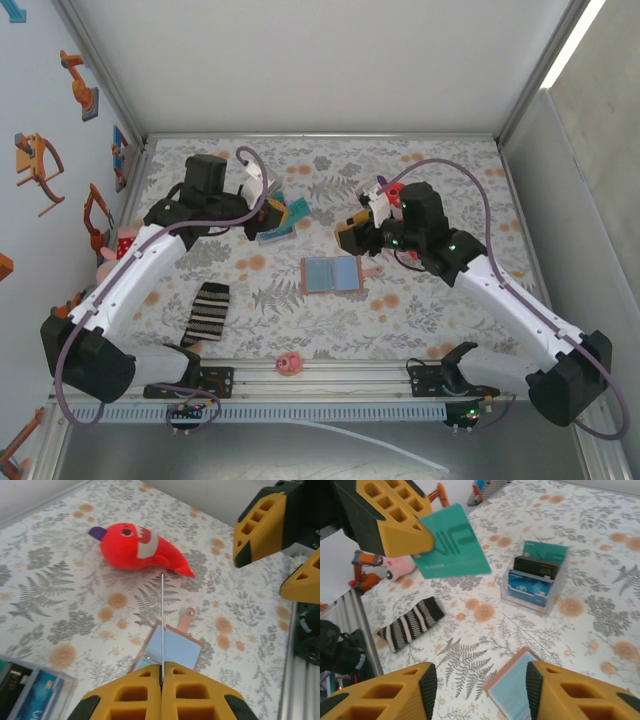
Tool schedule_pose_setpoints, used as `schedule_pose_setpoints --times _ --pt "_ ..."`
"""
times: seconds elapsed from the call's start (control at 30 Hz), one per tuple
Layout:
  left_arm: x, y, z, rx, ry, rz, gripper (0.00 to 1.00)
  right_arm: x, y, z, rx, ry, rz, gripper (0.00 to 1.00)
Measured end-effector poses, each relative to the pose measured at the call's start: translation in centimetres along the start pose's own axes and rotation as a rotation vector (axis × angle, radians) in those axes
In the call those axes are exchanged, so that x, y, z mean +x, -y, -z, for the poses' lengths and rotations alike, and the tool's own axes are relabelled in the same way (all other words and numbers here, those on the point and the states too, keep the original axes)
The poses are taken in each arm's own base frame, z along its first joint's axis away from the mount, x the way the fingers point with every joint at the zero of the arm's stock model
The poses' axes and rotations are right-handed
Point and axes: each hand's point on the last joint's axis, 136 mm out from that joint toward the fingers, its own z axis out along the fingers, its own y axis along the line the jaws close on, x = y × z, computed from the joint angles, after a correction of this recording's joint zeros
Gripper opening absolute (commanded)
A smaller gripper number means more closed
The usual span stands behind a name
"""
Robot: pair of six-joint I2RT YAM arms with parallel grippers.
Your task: Take the credit cards out of the card holder
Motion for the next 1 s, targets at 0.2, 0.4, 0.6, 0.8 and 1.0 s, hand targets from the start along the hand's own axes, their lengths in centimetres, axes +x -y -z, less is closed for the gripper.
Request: schedule_pose_setpoints --times 0.2,0.4,0.6,0.8,1.0 --pt "0.4 -2.7 1.3 -0.11 0.021 -0.015 0.0 0.2 1.6 0.1 0.091 -0.002 -0.027 0.57" --pt "0.7 -6.8 2.5 -0.24 0.036 -0.044 0.0 0.1 2.8 0.3 0.158 0.007 -0.055 0.61" --pt "1.9 -11.3 1.6 -0.311 0.01 -0.115 0.0 -0.3 3.3 0.1 0.181 0.009 -0.078 0.61" --pt "4.8 -14.6 -0.4 -0.276 -0.05 -0.165 0.0 -0.3 4.1 0.2 0.229 0.018 -0.104 0.6" --pt "6.1 -16.1 -2.6 -0.181 -0.107 -0.232 0.0 -0.5 5.1 0.5 0.285 0.031 -0.13 0.6"
